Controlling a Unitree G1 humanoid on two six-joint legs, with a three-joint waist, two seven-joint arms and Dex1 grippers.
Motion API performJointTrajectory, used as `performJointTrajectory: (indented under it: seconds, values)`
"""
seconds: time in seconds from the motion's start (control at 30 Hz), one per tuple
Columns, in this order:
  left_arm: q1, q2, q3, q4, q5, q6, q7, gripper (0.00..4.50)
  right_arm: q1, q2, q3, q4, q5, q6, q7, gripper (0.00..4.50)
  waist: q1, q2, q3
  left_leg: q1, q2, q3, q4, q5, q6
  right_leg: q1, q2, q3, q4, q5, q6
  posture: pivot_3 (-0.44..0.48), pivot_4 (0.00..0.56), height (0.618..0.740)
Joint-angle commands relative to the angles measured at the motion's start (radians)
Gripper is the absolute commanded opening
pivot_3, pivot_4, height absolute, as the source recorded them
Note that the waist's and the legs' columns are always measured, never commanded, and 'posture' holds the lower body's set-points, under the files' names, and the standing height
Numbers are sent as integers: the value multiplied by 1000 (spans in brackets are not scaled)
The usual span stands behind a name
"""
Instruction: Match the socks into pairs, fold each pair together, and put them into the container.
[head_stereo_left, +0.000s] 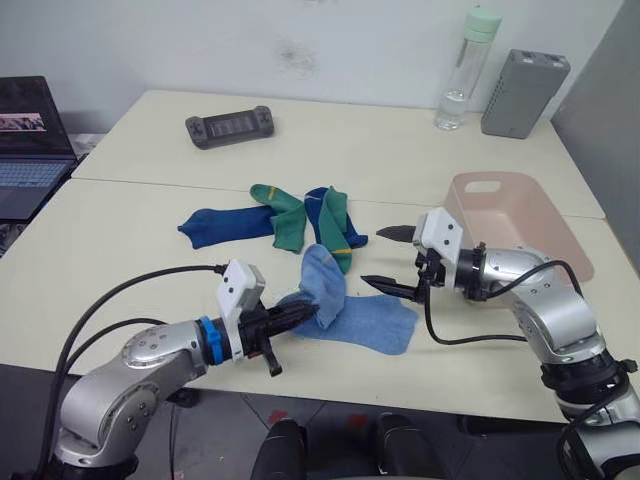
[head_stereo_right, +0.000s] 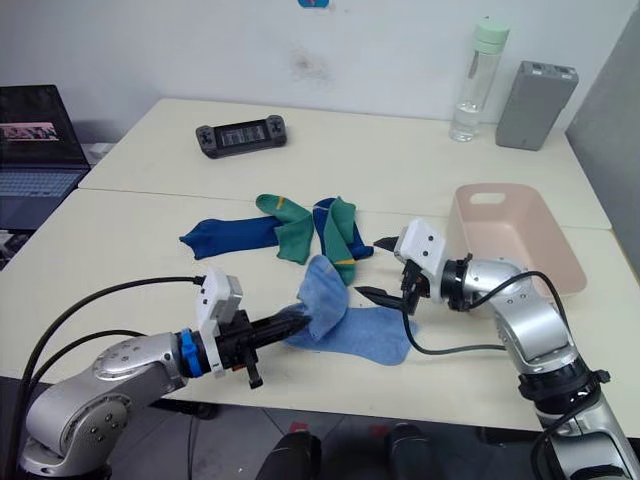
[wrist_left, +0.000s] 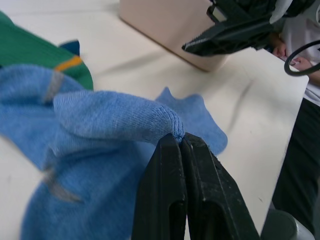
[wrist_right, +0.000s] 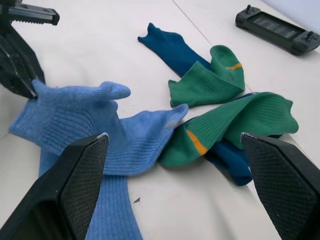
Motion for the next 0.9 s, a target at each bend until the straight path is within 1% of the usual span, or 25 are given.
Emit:
performJointTrajectory:
  seconds: [0.03, 0.1, 0.17, 0.3, 0.37, 0.4, 0.5, 0.57, 0.63, 0.7, 0.77, 0.83, 0.9]
  values:
    - [41, 6, 16, -55, -20, 0, 14, 35, 11, -12, -13, -41, 7, -19, 10, 4500, 0, 0, 0, 0, 0, 0, 0, 0, 0, 0, 0, 0, 0, 0, 0, 0, 150, 740]
    - [69, -7, 5, -62, -13, -9, 28, 35, 20, -11, -13, -44, 7, -17, 7, 4500, 0, 0, 0, 0, 0, 0, 0, 0, 0, 0, 0, 0, 0, 0, 0, 0, 150, 740]
    - [59, -43, -8, -55, -13, -27, 47, 35, 24, -10, -12, -45, 5, -18, 4, 4500, 0, 0, 0, 0, 0, 0, 0, 0, 0, 0, 0, 0, 0, 0, 0, 0, 150, 740]
    - [-33, -180, -17, -19, -10, -119, 89, 35, 26, -11, -16, -36, -3, -24, -2, 4500, 4, 0, 0, 0, 0, 0, 1, 0, 0, 0, 0, 0, 0, 0, 0, 0, 150, 740]
    - [-66, -229, -28, -10, -8, -134, 111, 35, 25, -14, -22, -28, -9, -30, -7, 4500, 4, 0, 0, 0, -1, 0, 1, 0, 0, 1, 0, 0, -1, 0, 0, 0, 150, 740]
    - [-67, -235, -44, -7, 2, -130, 113, 35, 24, -16, -24, -26, -10, -31, -7, 4500, 3, 0, 0, 0, -1, 1, 1, 0, 0, 1, 0, 0, -1, 0, 0, 0, 150, 740]
    - [-25, -212, -123, -2, 58, -112, 107, 35, 21, -21, -30, -23, -11, -29, -7, 4500, -5, 0, 0, 1, 0, 2, 1, 0, 0, 0, 0, 2, 0, 0, 0, 0, 150, 740]
    - [-5, -210, -136, -2, 59, -99, 117, 350, 25, -28, -34, -24, -12, -28, -8, 4500, -7, 0, 0, 1, 0, 2, 0, 0, 0, 0, 0, 2, 0, 0, 0, 0, 150, 740]
    - [6, -198, -134, 3, 53, -84, 118, 779, 31, -35, -37, -26, -12, -27, -7, 4500, -3, 0, 0, 1, 0, 1, 0, 0, 0, 0, 1, 1, 0, 0, 0, 0, 150, 740]
    - [23, -168, -124, -5, 41, -65, 102, 1417, 38, -42, -39, -31, -9, -25, -5, 4500, -1, 0, 0, 1, 0, 1, 0, 0, 0, 0, 1, 1, 0, 0, 0, 0, 150, 740]
    - [45, -124, -89, -31, 6, -42, 80, 2027, 46, -51, -36, -40, -5, -24, 5, 4500, -2, 0, 0, 1, 0, 1, 0, 0, 0, 0, 0, 2, 0, 0, 0, 0, 150, 740]
    - [64, -68, -42, -48, -15, -36, 51, 2666, 50, -59, -30, -44, 0, -27, 18, 4500, -1, 0, 0, 1, 0, 2, 0, 0, 0, 0, 0, 2, 0, 0, 0, 0, 150, 740]
    - [82, 3, 28, -35, -29, -43, 0, 3280, 56, -69, -21, -51, 5, -31, 39, 4500, -1, 0, 0, 1, 0, 1, 0, 0, 0, 0, 1, 2, 0, 0, 0, 0, 150, 740]
